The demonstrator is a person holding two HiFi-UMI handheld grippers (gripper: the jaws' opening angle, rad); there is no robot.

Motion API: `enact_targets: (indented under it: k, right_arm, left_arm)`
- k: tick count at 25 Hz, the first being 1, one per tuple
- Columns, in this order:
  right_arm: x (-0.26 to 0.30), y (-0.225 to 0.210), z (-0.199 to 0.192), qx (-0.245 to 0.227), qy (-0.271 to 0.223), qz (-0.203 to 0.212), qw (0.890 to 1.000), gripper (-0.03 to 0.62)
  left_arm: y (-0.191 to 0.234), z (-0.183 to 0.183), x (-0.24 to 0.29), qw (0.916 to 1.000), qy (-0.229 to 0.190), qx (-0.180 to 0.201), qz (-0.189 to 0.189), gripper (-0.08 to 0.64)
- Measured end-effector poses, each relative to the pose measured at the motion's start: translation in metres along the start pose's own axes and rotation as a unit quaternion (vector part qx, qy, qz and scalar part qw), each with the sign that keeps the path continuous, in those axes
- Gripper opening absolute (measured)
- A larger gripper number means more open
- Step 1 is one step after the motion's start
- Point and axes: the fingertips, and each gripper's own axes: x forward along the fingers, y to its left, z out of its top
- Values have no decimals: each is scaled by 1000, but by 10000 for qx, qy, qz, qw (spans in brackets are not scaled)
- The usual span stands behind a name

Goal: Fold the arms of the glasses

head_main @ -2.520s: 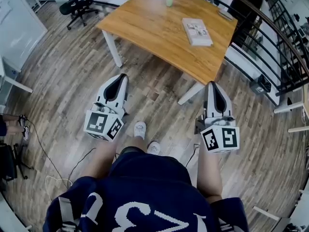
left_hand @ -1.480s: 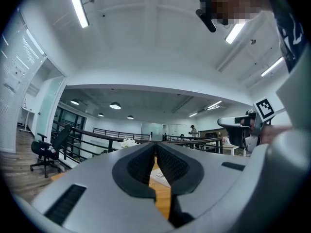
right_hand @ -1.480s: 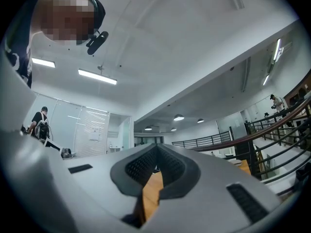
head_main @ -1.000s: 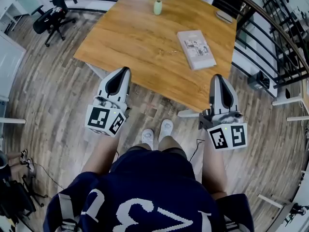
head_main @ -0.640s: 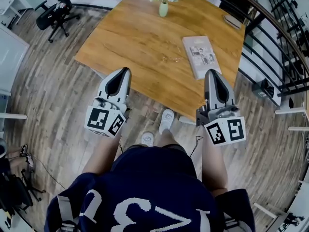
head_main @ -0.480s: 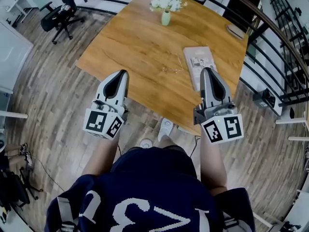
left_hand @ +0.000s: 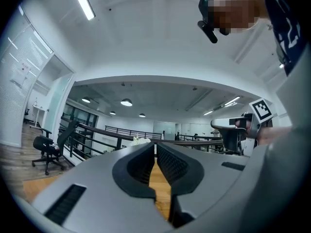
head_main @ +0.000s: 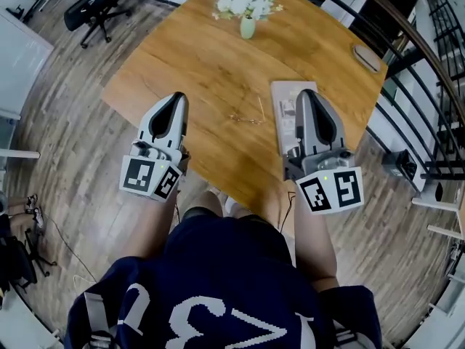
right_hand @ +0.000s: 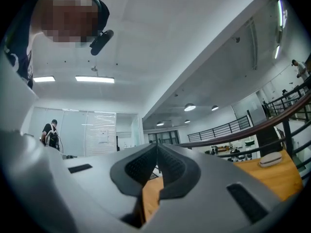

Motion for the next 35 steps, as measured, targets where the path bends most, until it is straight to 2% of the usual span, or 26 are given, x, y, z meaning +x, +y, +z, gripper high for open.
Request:
enact_targets:
  k: [3, 6, 11, 14, 16, 19, 23, 25, 27, 29, 31, 35]
  right_arm:
    - [5, -14, -27, 231, 308, -8, 9993, 27]
    - [10, -19, -49, 256, 583, -44, 9980, 28]
    - [18, -26, -94, 354, 1018, -312, 9937, 28]
    - [19, -25, -138, 1092, 1264, -548, 9844, 28]
    - [20, -23, -172, 1763, 1425, -745, 9711, 28]
    - [14, -22, -224, 2743, 1675, -1119, 9403, 28]
    - [0, -18, -285, 3792, 1925, -1548, 8917, 28]
    - [-6, -14, -308, 4323, 1949, -1721, 8634, 28]
    - [-8, -10, -324, 4894, 1822, -1841, 8327, 38]
    - [-9, -10, -336, 5304, 1651, -1951, 8083, 81]
    - [-12, -14, -345, 5602, 1475, -2146, 7864, 84]
    - [-16, -24, -361, 6288, 978, -2468, 7308, 84]
  left_arm:
    - [-2, -14, 16, 9999, 159, -66, -10, 26]
    - [0, -31, 31, 9994, 295, -180, -86, 26]
    - [-1, -61, 58, 9968, 556, -305, -484, 26]
    - [-6, -79, 68, 9930, 771, -401, -804, 26]
    - [-10, -90, 72, 9900, 901, -449, -991, 26]
    - [-13, -104, 75, 9860, 1061, -555, -1162, 26]
    - [-10, -119, 75, 9821, 1224, -594, -1303, 26]
    - [-5, -126, 74, 9808, 1314, -600, -1307, 26]
    - [1, -131, 73, 9801, 1396, -599, -1274, 26]
    - [6, -136, 72, 9796, 1457, -606, -1247, 26]
    - [9, -139, 71, 9790, 1500, -618, -1235, 26]
    - [12, -143, 68, 9778, 1574, -651, -1219, 26]
